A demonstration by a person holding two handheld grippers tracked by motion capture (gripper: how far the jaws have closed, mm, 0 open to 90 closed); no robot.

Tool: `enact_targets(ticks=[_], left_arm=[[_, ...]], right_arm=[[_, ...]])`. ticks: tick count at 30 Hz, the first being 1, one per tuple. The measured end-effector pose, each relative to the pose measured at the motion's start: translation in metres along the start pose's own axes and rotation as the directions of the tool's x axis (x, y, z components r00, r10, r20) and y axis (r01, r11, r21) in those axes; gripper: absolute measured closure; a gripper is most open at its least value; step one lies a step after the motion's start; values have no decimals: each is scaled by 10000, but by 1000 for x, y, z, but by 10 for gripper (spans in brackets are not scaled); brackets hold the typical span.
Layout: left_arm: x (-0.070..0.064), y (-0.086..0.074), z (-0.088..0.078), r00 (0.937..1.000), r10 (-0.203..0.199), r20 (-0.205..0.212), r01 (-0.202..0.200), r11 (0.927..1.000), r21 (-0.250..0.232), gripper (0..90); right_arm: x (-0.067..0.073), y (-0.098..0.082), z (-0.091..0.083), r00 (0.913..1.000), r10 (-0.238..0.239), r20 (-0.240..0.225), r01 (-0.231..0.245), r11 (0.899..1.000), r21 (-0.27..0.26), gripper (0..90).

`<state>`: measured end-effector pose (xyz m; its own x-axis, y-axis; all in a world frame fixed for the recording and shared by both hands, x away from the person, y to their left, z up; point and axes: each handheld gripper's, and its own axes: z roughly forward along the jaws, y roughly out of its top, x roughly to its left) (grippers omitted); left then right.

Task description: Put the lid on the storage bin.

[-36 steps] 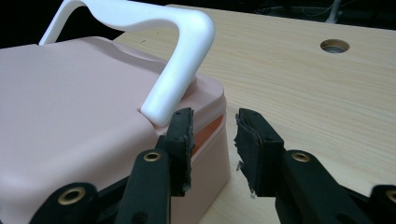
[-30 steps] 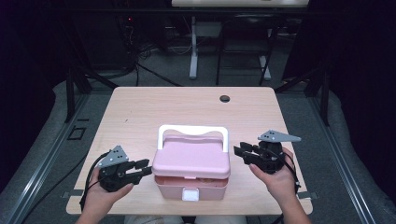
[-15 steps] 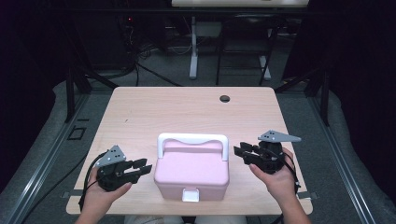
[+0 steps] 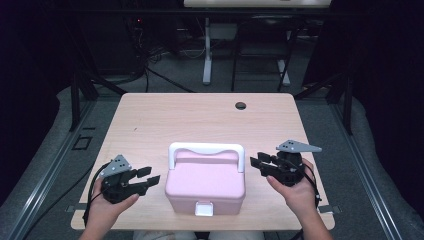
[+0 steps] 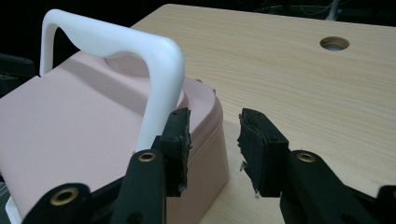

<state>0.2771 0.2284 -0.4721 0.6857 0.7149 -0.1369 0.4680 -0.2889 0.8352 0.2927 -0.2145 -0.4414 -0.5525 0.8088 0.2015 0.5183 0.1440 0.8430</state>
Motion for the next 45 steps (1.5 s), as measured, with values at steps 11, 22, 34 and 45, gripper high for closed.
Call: enact_targets(ticks=[11,22,34,45], left_arm=[[1,10,3,9999,-95,-65,94,9999,-59,490],[17,35,13,9986,-464,-241,450,9973,-588,485],[32,23,23,9960,-715,-528,694,9968,-407,485],[46,4,24,9914,-806,-1026,799,9967,-109,486]], right_arm=[[-2,0,0,10000,48,55,-48,9999,-134,596],[-10,-2,1,9996,192,203,-189,9997,-166,586],[-23,-9,6,9976,409,566,-403,9991,-127,576],[-40,-21,18,9893,527,1357,-553,9983,159,571]])
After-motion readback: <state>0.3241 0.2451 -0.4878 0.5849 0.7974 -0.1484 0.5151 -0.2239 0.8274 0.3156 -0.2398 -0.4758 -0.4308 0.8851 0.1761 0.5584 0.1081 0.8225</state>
